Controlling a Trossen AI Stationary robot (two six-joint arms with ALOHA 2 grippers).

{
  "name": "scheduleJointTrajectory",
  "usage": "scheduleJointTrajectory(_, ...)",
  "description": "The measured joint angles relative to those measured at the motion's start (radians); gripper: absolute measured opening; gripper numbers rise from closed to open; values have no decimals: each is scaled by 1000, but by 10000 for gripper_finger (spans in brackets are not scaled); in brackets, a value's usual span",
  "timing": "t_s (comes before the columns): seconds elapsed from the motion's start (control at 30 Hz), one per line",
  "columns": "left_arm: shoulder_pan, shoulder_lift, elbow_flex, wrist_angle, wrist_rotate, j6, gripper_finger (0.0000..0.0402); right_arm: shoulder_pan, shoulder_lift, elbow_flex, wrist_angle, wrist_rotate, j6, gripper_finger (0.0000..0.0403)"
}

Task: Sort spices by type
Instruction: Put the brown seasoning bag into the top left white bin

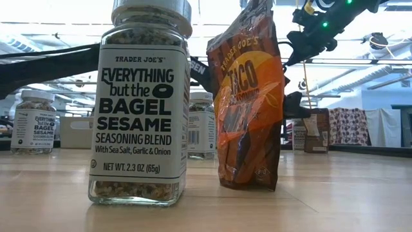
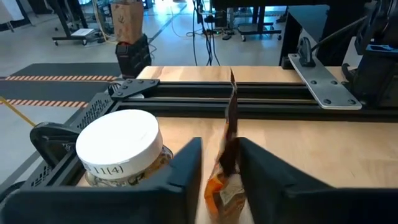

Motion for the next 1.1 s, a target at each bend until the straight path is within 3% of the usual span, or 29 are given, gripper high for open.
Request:
scheduleJointTrajectory(0.17, 0, 0, 0, -24, 9, 0, 13, 0, 0, 0, 0, 0, -3, 0)
scheduleJointTrajectory(0.4, 0, -6, 0, -41, 21, 0, 5, 0, 0, 0, -1, 0, -10, 0)
scheduleJointTrajectory(0.83, -35, -131, -3, -297, 60, 72, 2, 4, -21, 1, 23, 23, 15, 0)
scheduleJointTrajectory(1.1, -25, -182, -3, -441, 116, 78, 1, 71, -67, -1, -10, 10, 28, 0)
